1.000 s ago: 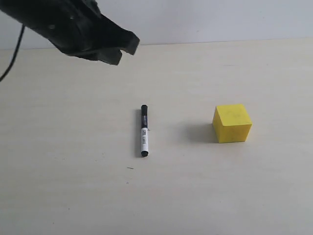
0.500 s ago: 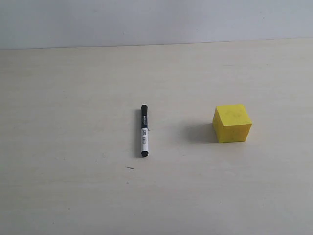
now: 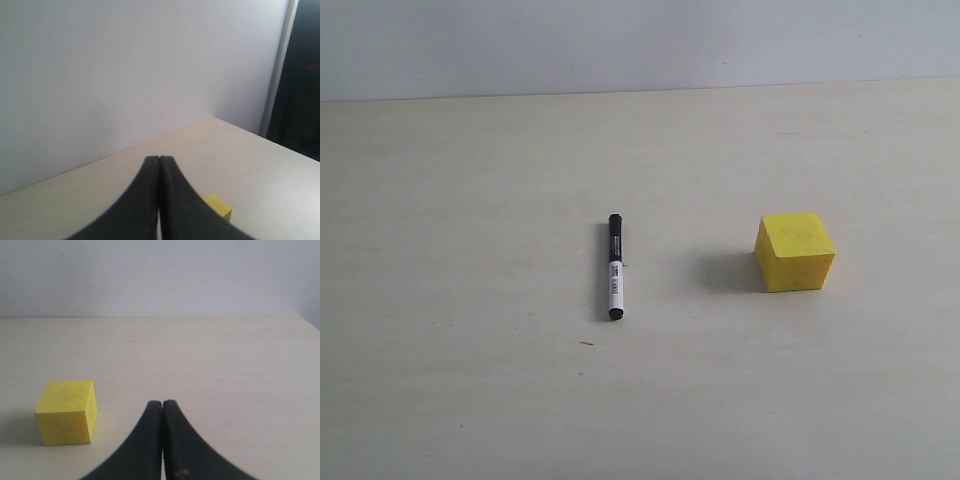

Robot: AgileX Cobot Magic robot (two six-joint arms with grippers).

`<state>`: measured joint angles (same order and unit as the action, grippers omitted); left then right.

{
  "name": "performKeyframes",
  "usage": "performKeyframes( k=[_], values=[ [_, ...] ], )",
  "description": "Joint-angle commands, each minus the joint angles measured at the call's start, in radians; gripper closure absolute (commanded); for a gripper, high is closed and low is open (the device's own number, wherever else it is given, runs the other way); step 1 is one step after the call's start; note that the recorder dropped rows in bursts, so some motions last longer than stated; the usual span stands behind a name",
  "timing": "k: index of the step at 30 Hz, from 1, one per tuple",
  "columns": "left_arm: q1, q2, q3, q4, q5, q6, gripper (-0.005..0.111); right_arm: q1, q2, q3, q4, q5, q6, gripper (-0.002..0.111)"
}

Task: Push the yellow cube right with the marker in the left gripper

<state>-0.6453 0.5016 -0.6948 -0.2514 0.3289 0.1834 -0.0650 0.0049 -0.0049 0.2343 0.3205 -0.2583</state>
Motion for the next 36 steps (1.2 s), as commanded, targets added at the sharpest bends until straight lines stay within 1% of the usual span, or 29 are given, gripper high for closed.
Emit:
performKeyframes(
  k=[1, 4, 8, 14, 17, 21, 28, 36],
  values=[
    [0.072, -0.077, 0.008, 0.006, 0.039, 0.000, 0.107, -0.004, -0.005, 0.005, -0.006, -0.012, -0.002, 0.108],
    [0.131, -0.140, 0.027, 0.006, 0.073, 0.000, 0.107, -0.004, -0.005, 0.005, -0.006, -0.012, -0.002, 0.108],
    [0.202, -0.241, 0.073, 0.006, 0.080, 0.000, 0.107, -0.004, -0.005, 0.005, -0.006, -0.012, -0.002, 0.108],
    [0.265, -0.384, 0.164, 0.006, 0.082, 0.004, 0.107, -0.004, -0.005, 0.005, -0.006, -0.012, -0.002, 0.108],
    [0.286, -0.439, 0.205, 0.008, 0.085, 0.004, 0.107, -0.004, -0.005, 0.005, -0.006, -0.012, -0.002, 0.108],
    [0.298, -0.496, 0.256, 0.009, 0.085, 0.004, 0.107, -0.004, -0.005, 0.005, -0.006, -0.012, -0.002, 0.108],
    [0.328, -0.502, 0.340, 0.055, 0.078, 0.004, 0.107, -0.004, -0.005, 0.005, -0.004, -0.012, -0.002, 0.108],
    [0.334, -0.502, 0.486, 0.064, -0.087, 0.025, 0.107, -0.004, -0.005, 0.005, -0.004, -0.012, -0.002, 0.108]
  ],
)
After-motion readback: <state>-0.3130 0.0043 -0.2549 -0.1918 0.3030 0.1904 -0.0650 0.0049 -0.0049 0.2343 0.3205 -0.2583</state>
